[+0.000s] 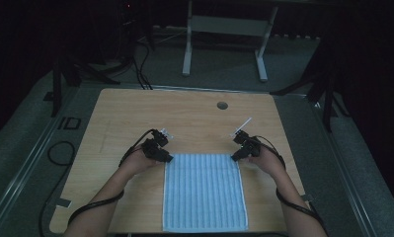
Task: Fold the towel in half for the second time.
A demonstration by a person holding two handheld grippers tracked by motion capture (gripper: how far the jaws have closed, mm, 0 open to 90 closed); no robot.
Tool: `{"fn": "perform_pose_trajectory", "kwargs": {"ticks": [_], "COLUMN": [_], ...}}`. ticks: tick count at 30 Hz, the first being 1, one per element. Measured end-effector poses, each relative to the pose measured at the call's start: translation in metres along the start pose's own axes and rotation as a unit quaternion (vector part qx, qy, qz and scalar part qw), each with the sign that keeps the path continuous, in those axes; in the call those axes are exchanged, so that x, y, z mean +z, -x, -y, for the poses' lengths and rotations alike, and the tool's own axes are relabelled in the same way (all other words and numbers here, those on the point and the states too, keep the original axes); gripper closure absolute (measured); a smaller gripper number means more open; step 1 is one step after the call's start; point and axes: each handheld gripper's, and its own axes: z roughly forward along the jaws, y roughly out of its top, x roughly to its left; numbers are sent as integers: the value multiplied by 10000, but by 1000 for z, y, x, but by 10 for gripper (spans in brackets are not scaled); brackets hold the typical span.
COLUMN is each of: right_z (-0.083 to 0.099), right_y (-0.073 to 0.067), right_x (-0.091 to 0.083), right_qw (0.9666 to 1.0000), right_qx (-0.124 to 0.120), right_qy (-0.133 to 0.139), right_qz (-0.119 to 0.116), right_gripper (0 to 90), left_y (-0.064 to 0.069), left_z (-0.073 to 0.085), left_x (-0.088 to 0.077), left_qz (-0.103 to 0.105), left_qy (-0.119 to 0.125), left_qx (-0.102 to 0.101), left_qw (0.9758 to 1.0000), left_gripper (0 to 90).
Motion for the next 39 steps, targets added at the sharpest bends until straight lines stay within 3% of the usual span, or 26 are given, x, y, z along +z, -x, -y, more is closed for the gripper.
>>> {"fn": "perform_pose_trajectory", "kwargs": {"ticks": [3, 10, 16, 19, 21, 25, 32, 34, 35, 36, 39], "right_z": [-4, -11, -31, -37, -39, -38, -15, -10, 1, 6, 21], "right_y": [-4, 4, 10, 13, 14, 14, -11, -15, -24, -27, -38], "right_x": [0, -15, -30, -41, -49, -66, -95, -98, -104, -107, -111], "right_qw": [9998, 9993, 9973, 9960, 9941, 9917, 9841, 9836, 9813, 9808, 9785], "right_qx": [-153, -9, 35, 63, 83, 102, -179, -198, -262, -254, -360], "right_qy": [-56, 261, 439, 572, 687, 946, 1495, 1536, 1684, 1727, 1843], "right_qz": [140, 275, 586, 685, 833, 866, 937, 920, 898, 868, 856], "right_gripper": [852, 856, 857, 857, 856, 856, 856, 856, 856, 856, 856], "left_y": [2, -10, -16, -20, -20, -14, 10, 12, 20, 24, 33], "left_z": [-3, -17, -35, -47, -53, -59, -39, -36, -26, -20, -9], "left_x": [1, -4, -8, -23, -34, -55, -82, -84, -88, -90, -94], "left_qz": [-62, -260, -517, -552, -588, -570, -510, -458, -418, -301, -235], "left_qy": [-9, 34, 72, 265, 367, 572, 932, 918, 990, 1010, 1095], "left_qx": [-10, -257, -269, -301, -240, -70, 298, 326, 382, 402, 485], "left_qw": [10000, 9993, 9983, 9977, 9973, 9967, 9939, 9942, 9935, 9936, 9925], "left_gripper": [843, 853, 854, 854, 854, 853, 853, 852, 853, 852, 852]}}
